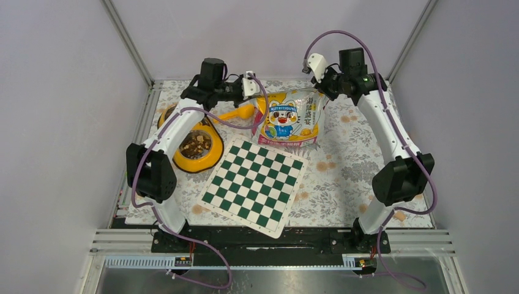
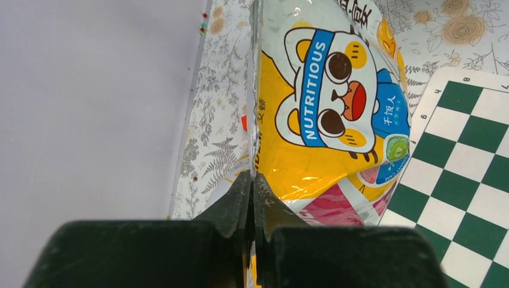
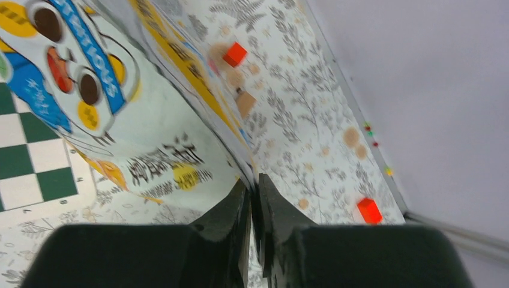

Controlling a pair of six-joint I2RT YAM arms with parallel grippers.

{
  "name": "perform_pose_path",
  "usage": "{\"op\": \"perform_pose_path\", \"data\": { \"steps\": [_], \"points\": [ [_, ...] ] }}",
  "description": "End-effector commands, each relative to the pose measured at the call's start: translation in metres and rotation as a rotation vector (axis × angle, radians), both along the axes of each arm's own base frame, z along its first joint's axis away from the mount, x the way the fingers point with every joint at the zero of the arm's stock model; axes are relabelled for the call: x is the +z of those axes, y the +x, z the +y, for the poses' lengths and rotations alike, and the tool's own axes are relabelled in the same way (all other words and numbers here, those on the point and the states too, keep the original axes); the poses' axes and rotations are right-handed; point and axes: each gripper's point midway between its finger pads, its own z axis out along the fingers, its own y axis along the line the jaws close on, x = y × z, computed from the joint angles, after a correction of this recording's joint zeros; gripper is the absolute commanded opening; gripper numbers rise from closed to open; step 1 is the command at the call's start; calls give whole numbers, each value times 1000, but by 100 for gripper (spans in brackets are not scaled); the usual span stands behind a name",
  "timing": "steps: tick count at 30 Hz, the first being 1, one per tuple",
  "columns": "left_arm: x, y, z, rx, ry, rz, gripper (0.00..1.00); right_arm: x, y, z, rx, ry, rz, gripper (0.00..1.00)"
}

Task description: Serve the pet food

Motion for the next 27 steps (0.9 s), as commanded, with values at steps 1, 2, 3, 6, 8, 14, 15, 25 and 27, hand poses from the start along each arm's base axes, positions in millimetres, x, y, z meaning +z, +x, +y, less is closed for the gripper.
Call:
{"op": "perform_pose_path", "data": {
  "steps": [1, 2, 3, 6, 8, 14, 15, 25, 27],
  "points": [
    [-17, 22, 81, 251, 115, 88, 0, 31, 11, -149, -466, -279, -126, 14],
    [-16, 22, 81, 251, 113, 85, 0, 31, 11, -152, -475, -277, -125, 14],
    [-16, 21, 81, 248, 112, 86, 0, 32, 11, -153, -482, -275, -125, 14],
    [-11, 20, 79, 242, 101, 84, 0, 33, 9, -159, -500, -279, -127, 13],
    [-7, 21, 76, 237, 83, 81, 0, 36, 8, -163, -510, -282, -131, 13],
    [28, 23, 49, 219, -80, 94, 21, 46, 2, -151, -491, -204, -145, 29],
    [35, 21, 44, 205, -109, 87, 32, 47, 1, -144, -470, -170, -145, 38],
    [109, 13, 32, 210, -396, -35, 65, 69, -22, -35, -150, 170, -138, 71],
    [122, 7, 34, 226, -468, -44, 67, 70, -23, -5, -70, 190, -138, 72]
  ]
}}
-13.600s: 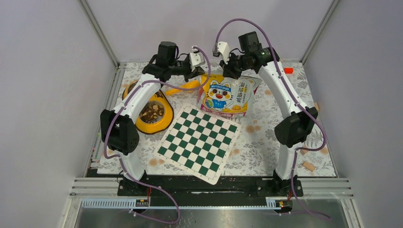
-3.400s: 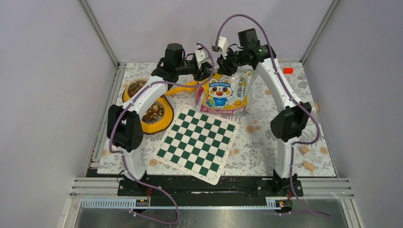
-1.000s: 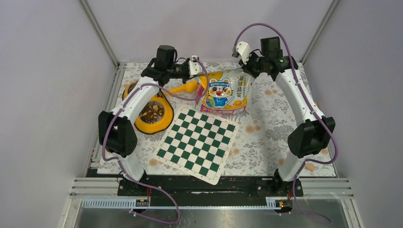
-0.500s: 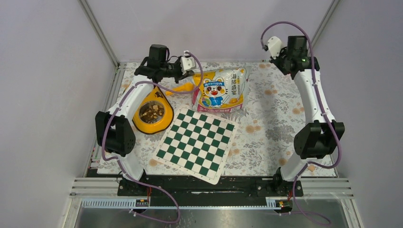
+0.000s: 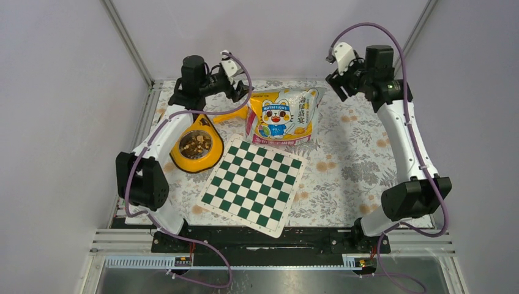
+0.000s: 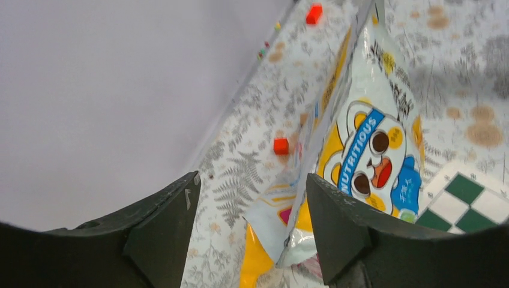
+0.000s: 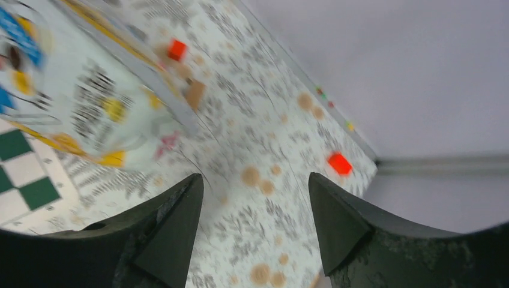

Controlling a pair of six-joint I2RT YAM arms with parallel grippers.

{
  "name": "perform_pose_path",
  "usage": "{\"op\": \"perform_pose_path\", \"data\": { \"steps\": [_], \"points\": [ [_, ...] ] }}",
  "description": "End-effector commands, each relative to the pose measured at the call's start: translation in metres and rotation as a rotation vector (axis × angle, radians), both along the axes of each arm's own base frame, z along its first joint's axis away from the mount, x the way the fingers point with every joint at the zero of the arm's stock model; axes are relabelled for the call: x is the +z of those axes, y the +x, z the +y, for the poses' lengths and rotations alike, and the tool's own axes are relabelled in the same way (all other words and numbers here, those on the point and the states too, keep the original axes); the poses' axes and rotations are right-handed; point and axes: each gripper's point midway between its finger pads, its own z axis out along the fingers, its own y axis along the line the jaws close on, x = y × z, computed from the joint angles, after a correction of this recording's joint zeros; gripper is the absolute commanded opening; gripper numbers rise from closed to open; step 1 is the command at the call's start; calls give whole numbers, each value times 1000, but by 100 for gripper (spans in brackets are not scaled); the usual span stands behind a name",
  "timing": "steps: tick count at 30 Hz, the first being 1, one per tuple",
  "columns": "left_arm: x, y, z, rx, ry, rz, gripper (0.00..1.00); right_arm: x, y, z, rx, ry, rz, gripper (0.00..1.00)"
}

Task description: Serve the pet food

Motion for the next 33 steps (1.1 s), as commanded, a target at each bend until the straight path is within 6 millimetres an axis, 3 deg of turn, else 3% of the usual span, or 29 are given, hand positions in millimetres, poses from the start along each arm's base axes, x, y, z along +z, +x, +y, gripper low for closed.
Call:
{"op": "perform_pose_path", "data": {
  "steps": [1, 8, 16, 20, 24, 25, 28, 33],
  "points": [
    [85, -15, 5, 57, -228, -172, 67, 18, -8, 82, 235, 123, -51, 73],
    [117, -41, 38, 246, -455, -194, 72, 12, 9, 159, 418, 218, -15, 71],
    [126, -84, 62, 322, -569, -143, 74, -18, 25, 197, 510, 231, 52, 64],
    [131, -98, 63, 309, -599, -131, 75, -32, 24, 207, 538, 225, 106, 48],
    [134, -105, 68, 323, -618, -132, 75, -36, 27, 205, 491, 182, 124, 9],
    [133, -106, 70, 331, -623, -131, 75, -30, 27, 202, 474, 172, 109, 0],
    [134, -108, 77, 370, -640, -137, 75, 0, 20, 195, 454, 176, 35, 0],
    [133, -110, 88, 428, -652, -145, 75, 79, 5, 176, 364, 238, -155, 0]
  ]
}}
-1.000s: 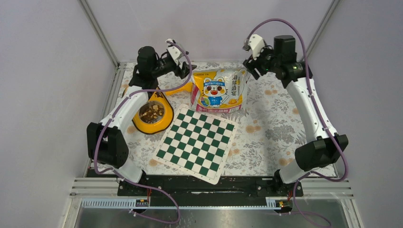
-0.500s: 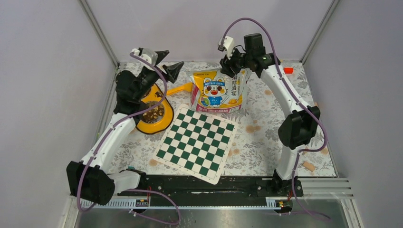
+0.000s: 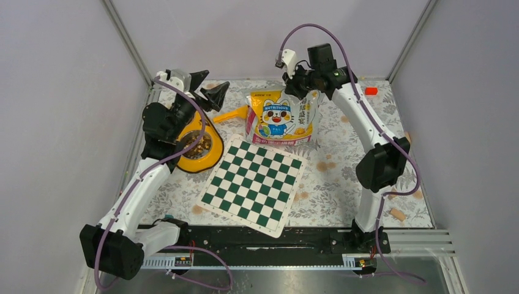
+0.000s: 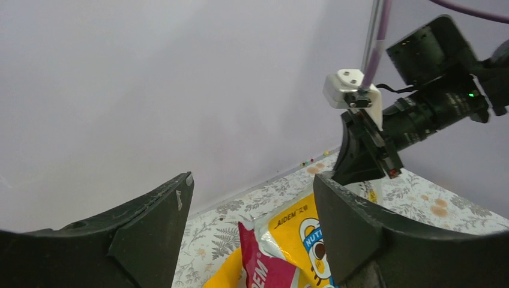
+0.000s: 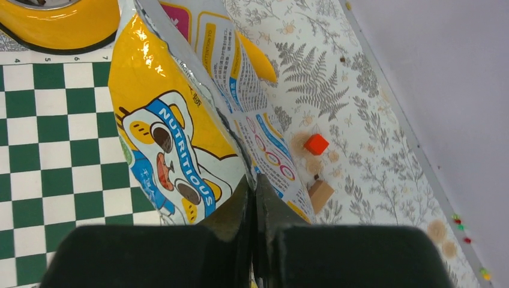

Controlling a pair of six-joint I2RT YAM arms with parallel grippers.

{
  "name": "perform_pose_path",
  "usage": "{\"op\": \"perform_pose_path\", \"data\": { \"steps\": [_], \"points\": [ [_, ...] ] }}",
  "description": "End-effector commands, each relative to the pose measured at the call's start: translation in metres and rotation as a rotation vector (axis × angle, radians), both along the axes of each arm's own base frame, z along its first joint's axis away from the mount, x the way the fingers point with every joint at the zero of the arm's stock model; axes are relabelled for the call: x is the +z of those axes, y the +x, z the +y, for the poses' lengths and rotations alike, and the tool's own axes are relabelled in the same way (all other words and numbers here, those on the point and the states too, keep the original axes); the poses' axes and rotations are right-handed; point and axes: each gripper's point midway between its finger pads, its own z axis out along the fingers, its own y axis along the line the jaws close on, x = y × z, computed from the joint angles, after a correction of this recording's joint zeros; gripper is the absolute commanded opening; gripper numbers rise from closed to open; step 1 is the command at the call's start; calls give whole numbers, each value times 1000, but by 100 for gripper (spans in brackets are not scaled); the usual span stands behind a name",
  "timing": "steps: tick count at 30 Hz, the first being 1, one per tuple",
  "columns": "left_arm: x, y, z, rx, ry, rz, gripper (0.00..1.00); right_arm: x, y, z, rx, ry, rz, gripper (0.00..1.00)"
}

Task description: Serve the pet food

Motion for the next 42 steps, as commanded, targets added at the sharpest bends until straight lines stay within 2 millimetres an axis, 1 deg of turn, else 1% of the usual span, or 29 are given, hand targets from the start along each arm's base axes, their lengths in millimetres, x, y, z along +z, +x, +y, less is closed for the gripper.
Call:
{"op": "perform_pose_path", "data": {
  "steps": [1, 4, 8, 10, 14, 17, 19, 21, 23, 25, 28, 29, 31, 32, 33, 34, 36, 37, 38, 39, 40, 42],
  "points": [
    [20, -8, 17, 75, -57, -47, 75, 150, -17, -21, -127, 151, -350, 0],
    [17, -11, 18, 77, -60, -42, 75, 187, -26, -43, -227, 167, -436, 0],
    [13, -15, 17, 67, -71, -30, 75, 219, -40, -78, -365, 151, -523, 0],
    [10, -17, 17, 60, -76, -24, 75, 228, -45, -97, -445, 139, -551, 0],
    [3, -19, 17, 54, -86, -7, 75, 236, -51, -145, -640, 105, -618, 0],
    [-3, -21, 16, 47, -97, 13, 75, 242, -64, -178, -752, 113, -660, 0],
    [-6, -22, 16, 44, -102, 24, 76, 243, -76, -194, -795, 128, -675, 0],
    [-9, -22, 15, 39, -109, 33, 76, 235, -83, -206, -825, 126, -664, 0],
    [-11, -23, 15, 36, -114, 42, 76, 222, -89, -211, -840, 125, -638, 0],
    [-12, -24, 17, 41, -122, 50, 76, 202, -94, -212, -847, 122, -600, 0],
    [-16, -26, 22, 64, -150, 72, 76, 161, -96, -210, -850, 108, -521, 0],
    [-17, -26, 25, 79, -166, 81, 76, 148, -96, -210, -853, 101, -492, 8],
    [-26, -27, 31, 109, -187, 112, 78, 127, -100, -207, -853, 104, -438, 34],
    [-31, -27, 35, 129, -204, 136, 79, 121, -103, -205, -855, 118, -414, 46],
    [-35, -28, 40, 155, -230, 162, 81, 117, -106, -204, -861, 140, -393, 54],
    [-40, -27, 47, 192, -260, 197, 82, 115, -109, -204, -867, 155, -381, 60],
    [-50, -28, 65, 291, -310, 283, 90, 120, -118, -205, -880, 196, -379, 68],
    [-55, -29, 76, 353, -331, 328, 92, 123, -122, -205, -884, 214, -384, 69],
    [-53, -32, 91, 438, -364, 357, 95, 128, -126, -206, -892, 239, -389, 70],
    [-59, -35, 106, 522, -389, 406, 98, 134, -131, -207, -900, 266, -397, 71],
    [-60, -39, 119, 597, -420, 438, 99, 138, -135, -208, -912, 295, -399, 72],
    [-63, -50, 136, 686, -424, 477, 99, 145, -146, -207, -918, 346, -395, 73]
  ]
}}
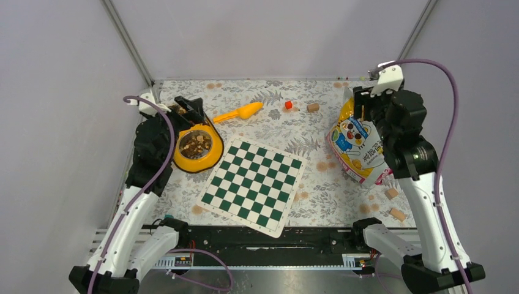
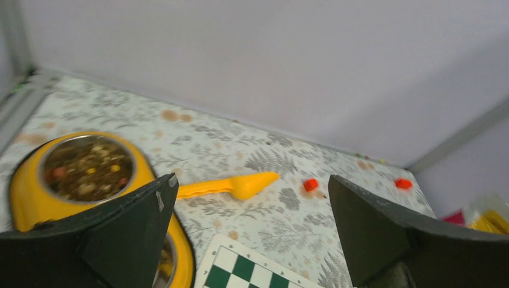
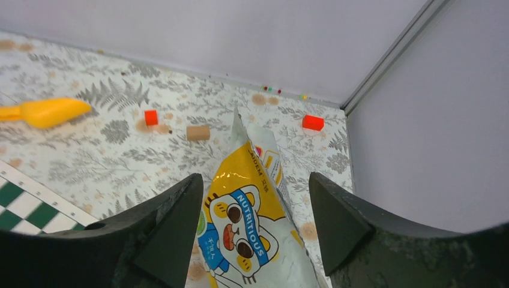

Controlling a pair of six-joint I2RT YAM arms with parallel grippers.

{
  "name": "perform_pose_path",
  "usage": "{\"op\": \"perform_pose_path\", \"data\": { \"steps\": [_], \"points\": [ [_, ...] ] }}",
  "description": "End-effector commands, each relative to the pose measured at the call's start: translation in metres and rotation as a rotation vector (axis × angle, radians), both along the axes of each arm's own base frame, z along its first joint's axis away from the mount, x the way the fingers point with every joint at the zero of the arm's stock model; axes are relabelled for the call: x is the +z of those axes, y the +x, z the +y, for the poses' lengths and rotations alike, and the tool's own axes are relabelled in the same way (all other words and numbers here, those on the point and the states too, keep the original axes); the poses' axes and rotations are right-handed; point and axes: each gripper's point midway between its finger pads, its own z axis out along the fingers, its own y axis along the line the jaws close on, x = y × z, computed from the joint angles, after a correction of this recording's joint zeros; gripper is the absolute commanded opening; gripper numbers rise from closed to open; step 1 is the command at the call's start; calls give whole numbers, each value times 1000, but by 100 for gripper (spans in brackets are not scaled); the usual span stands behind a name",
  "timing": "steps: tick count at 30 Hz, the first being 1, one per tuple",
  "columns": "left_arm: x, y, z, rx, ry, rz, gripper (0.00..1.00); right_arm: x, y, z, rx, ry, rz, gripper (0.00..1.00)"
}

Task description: Serve the pet food

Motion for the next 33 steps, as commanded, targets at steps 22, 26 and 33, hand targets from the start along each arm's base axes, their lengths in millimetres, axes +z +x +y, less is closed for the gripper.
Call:
{"op": "perform_pose_path", "data": {
  "steps": [22, 26, 33],
  "points": [
    [16, -149, 91, 320, -91, 232, 99, 43, -194, -124, -633, 597, -414, 99],
    [18, -163, 93, 317, -112, 237, 99, 37, -208, -129, -648, 614, -423, 99],
    [19, -178, 96, 316, -138, 224, 99, 28, -214, -132, -666, 607, -418, 99]
  ]
}}
